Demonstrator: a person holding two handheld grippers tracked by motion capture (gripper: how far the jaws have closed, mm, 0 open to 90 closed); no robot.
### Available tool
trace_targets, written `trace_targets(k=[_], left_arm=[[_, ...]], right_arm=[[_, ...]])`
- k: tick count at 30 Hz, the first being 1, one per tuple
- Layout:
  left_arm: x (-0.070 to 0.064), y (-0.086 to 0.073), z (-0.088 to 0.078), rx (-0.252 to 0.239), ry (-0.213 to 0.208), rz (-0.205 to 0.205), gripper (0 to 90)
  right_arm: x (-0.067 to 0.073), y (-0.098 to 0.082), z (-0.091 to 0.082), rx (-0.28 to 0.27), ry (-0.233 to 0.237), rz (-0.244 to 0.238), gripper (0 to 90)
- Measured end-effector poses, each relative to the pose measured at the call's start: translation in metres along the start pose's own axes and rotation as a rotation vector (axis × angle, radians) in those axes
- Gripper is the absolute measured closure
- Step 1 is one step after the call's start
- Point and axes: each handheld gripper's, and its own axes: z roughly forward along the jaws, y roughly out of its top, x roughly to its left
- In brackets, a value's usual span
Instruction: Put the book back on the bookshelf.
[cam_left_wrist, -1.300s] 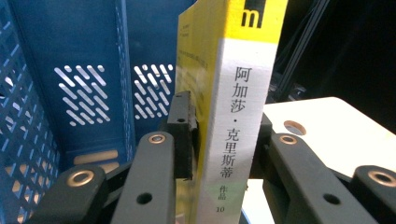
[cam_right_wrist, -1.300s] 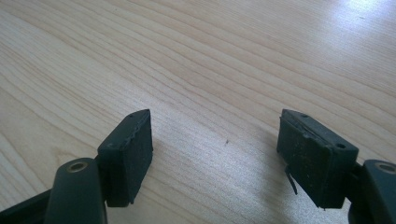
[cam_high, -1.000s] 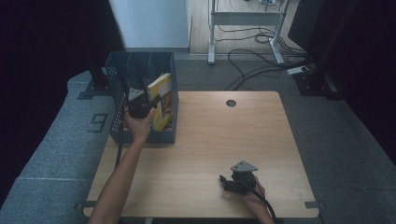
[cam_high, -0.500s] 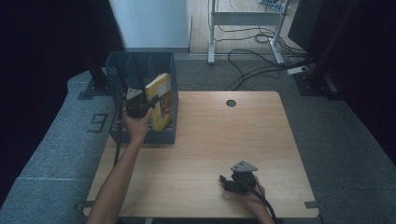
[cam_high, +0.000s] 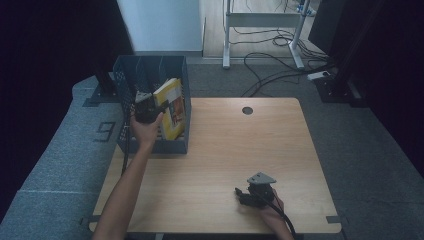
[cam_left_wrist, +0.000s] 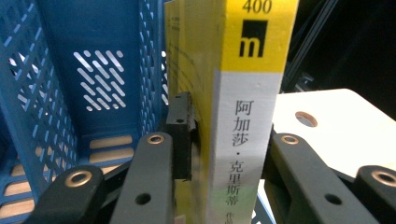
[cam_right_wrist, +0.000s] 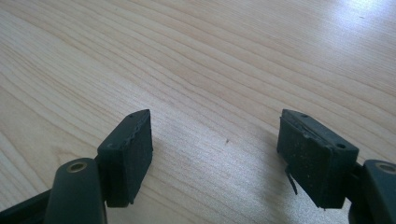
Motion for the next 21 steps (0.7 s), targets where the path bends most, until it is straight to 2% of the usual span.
trace_targets(k=[3,6,9,13,21], left_arm=[[0.0006,0.0017,-0.0001,-0.002,-0.007,-0.008,68.7],[-0.0008,0.0050,0.0004,-0.002,-0.016,-0.013,63.0],[-0.0027,0.0076,0.0031,0.013,-0.009,-0.009,67.6],[-0.0071,0.0096,0.0053,0.012,0.019,0.039,73.9],[-0.0087,0.0102,0.0060,-0.051,0.030,0.043,75.5]], right_arm=[[0.0000,0.0000,0.0000,0.000,0.000,0.000,26.2],[0.0000,0.0000,0.0000,0.000,0.000,0.000,26.2],[0.0001,0.0000,0.0000,0.000,0.000,0.000,26.2],[0.0000,0.0000,0.0000,0.000,0.000,0.000,26.2],[-0.0001,0.0000,-0.0001,0.000,0.003,0.002,26.0]])
